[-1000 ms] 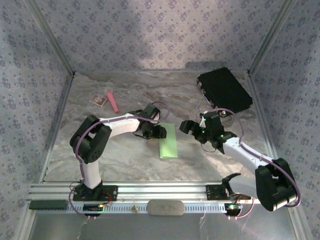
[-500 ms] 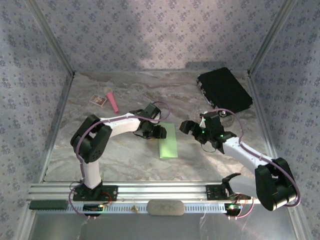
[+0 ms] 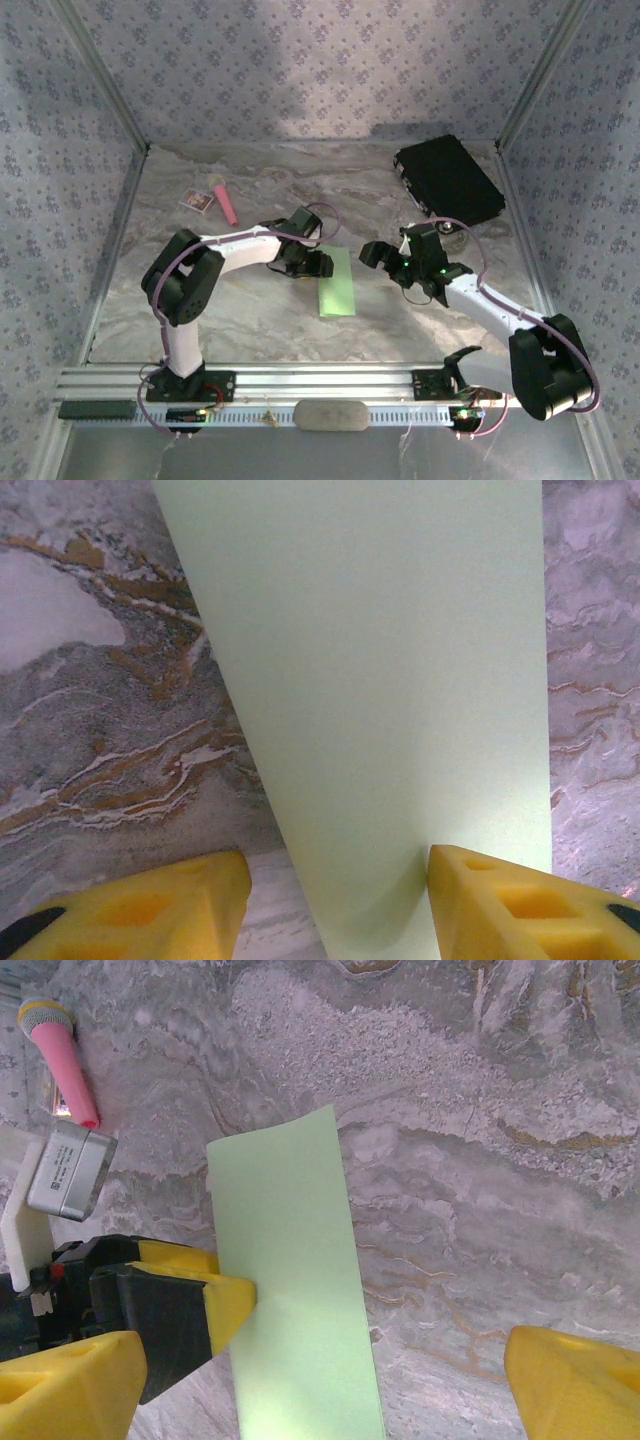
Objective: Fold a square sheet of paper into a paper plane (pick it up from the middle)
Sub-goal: Fold the paper at the center of the table.
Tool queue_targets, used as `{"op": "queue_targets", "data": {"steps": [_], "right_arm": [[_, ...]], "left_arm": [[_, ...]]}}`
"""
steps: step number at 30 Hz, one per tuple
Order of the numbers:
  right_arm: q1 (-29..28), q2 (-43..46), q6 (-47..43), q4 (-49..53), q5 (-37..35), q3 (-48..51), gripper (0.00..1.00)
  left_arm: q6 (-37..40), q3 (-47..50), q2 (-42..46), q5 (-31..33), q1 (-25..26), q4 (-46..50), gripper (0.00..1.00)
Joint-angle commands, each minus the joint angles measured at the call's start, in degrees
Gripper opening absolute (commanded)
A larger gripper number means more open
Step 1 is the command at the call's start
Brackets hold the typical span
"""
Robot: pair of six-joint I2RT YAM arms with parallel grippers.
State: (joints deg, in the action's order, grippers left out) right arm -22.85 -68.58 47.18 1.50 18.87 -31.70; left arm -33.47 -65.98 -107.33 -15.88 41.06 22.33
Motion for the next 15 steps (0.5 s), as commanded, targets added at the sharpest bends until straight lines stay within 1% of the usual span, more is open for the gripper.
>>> {"op": "queue_targets", "data": {"steps": [1, 11, 15], "right_arm": [[0.3, -0.1, 0.8, 0.1, -0.5, 0.5, 0.94], [0.3, -0.1, 1.3, 0.2, -0.9, 0.8, 0.94], [0.3, -0.2, 1.4, 0.3, -0.8, 0.8, 0.94]], "left_arm": [[0.3, 0.5, -2.2, 7.8, -0.7, 6.0, 0.53], [0.0, 0.6, -2.1, 8.1, -0.7, 5.9, 0.53], [-0.1, 0.6, -1.9, 8.6, -0.6, 6.1, 0.54]]}}
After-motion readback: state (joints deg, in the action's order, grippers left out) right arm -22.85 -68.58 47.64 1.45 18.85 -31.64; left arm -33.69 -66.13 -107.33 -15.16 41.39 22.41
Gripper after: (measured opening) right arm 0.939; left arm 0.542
